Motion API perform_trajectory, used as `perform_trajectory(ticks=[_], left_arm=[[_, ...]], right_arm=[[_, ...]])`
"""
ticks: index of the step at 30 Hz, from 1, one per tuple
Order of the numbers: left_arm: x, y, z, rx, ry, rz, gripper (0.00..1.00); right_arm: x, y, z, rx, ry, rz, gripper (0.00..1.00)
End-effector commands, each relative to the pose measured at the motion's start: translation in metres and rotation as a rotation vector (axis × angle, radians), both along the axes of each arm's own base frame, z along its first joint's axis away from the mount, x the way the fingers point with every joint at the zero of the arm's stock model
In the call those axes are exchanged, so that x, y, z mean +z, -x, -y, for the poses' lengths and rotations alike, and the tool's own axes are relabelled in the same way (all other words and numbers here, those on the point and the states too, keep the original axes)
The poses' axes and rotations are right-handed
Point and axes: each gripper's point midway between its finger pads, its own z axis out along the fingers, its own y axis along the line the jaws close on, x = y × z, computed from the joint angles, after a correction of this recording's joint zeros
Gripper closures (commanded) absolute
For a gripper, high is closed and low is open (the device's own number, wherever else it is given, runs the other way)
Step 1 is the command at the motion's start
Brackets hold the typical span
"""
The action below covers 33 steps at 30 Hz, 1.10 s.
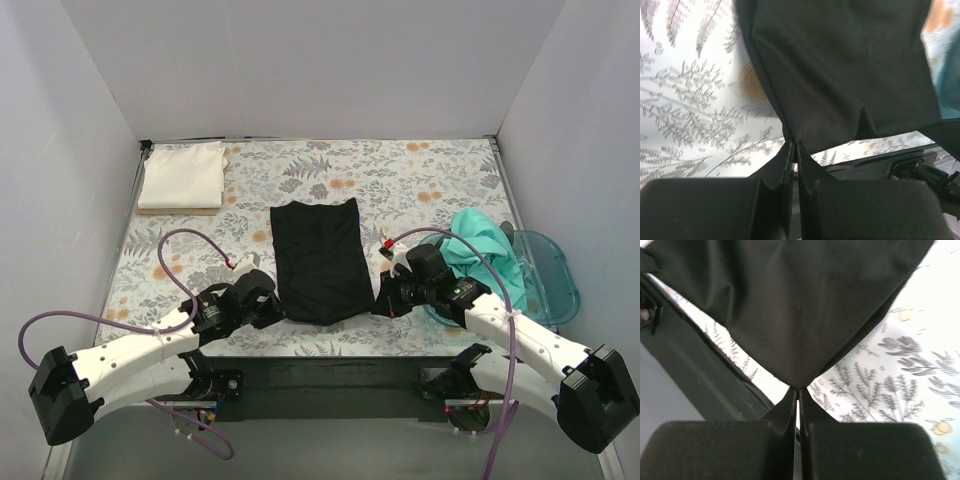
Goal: Fold and stack the t-shirts
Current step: Fold the tshirt
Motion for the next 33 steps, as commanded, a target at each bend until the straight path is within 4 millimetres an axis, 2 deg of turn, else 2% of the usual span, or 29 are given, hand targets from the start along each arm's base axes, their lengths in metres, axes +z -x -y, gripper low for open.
perform_trajectory(ticks=[1, 3, 4, 6, 7, 9, 13, 17, 20, 27, 30, 32, 33], left_arm=[[0.038, -0.027, 0.008, 0.003, 0.026, 0.165, 1.00], [0.045, -0.043, 0.003, 0.052, -0.011, 0.236, 1.00], [0.045, -0.049, 0.002, 0.059, -0.039, 0.252, 1.00], [0.055, -0.066, -0.004, 0.119, -0.089, 0.316, 1.00], [0.057, -0.071, -0.005, 0.139, -0.100, 0.326, 1.00], [0.060, -0.086, -0.012, 0.208, -0.160, 0.370, 1.00], [0.065, -0.103, -0.025, 0.309, -0.242, 0.416, 1.00], [0.077, -0.111, -0.025, 0.323, -0.240, 0.468, 1.00], [0.080, -0.119, -0.038, 0.426, -0.251, 0.514, 1.00], [0.085, -0.136, -0.026, 0.396, -0.300, 0.572, 1.00], [0.090, -0.146, -0.017, 0.365, -0.304, 0.577, 1.00], [0.093, -0.160, -0.018, 0.375, -0.291, 0.572, 1.00], [0.090, -0.163, -0.011, 0.339, -0.261, 0.546, 1.00]], right_arm=[[0.025, -0.026, -0.001, -0.040, 0.024, 0.108, 0.99], [0.028, -0.044, 0.003, -0.096, 0.073, 0.149, 0.99], [0.038, -0.054, -0.001, -0.112, 0.067, 0.174, 0.99], [0.042, -0.063, -0.005, -0.119, 0.076, 0.184, 0.99], [0.053, -0.070, -0.011, -0.116, 0.060, 0.208, 0.99], [0.055, -0.078, -0.015, -0.105, 0.071, 0.215, 0.99], [0.062, -0.091, -0.023, -0.101, 0.077, 0.223, 0.99], [0.057, -0.101, -0.027, -0.100, 0.095, 0.210, 0.99], [0.060, -0.110, -0.030, -0.107, 0.101, 0.222, 0.99], [0.075, -0.138, -0.028, -0.152, 0.110, 0.273, 0.99], [0.084, -0.150, -0.030, -0.159, 0.098, 0.288, 0.99], [0.090, -0.158, -0.033, -0.161, 0.087, 0.293, 0.99], [0.091, -0.160, -0.034, -0.156, 0.087, 0.297, 0.99]])
